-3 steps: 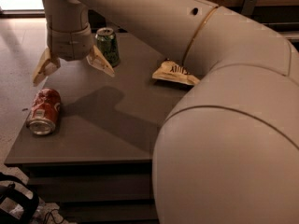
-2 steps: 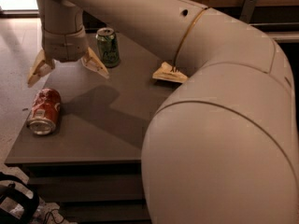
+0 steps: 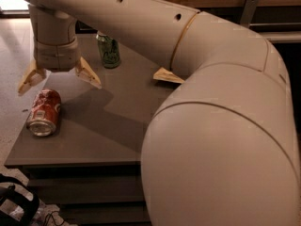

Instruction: Place coke can upright

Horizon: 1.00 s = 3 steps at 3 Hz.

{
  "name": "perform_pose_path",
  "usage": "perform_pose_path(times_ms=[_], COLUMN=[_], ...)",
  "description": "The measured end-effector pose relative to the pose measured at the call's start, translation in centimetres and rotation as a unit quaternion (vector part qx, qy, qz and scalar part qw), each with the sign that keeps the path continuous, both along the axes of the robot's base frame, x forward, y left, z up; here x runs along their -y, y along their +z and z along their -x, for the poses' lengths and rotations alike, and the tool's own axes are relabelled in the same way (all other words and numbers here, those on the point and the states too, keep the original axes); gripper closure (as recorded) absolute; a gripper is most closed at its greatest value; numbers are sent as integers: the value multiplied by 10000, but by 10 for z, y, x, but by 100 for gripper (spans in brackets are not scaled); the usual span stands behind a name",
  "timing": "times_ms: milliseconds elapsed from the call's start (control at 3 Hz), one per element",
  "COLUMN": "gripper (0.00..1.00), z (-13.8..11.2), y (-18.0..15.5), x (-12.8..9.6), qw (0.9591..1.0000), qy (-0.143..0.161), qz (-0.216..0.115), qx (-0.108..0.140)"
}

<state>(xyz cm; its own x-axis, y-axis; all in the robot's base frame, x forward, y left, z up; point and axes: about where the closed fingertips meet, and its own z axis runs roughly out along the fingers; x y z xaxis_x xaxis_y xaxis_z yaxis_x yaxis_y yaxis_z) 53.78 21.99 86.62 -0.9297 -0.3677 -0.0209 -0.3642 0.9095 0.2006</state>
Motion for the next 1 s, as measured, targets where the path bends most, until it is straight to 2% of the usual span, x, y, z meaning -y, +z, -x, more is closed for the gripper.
perform_pose_path(times_ms=[667, 1000], gripper=[0, 0], z=[25, 25], y=[-11, -17], x=[-23, -36], qw=[10000, 9998], qy=[-9, 50], qz=[-45, -190], qx=[-16, 26])
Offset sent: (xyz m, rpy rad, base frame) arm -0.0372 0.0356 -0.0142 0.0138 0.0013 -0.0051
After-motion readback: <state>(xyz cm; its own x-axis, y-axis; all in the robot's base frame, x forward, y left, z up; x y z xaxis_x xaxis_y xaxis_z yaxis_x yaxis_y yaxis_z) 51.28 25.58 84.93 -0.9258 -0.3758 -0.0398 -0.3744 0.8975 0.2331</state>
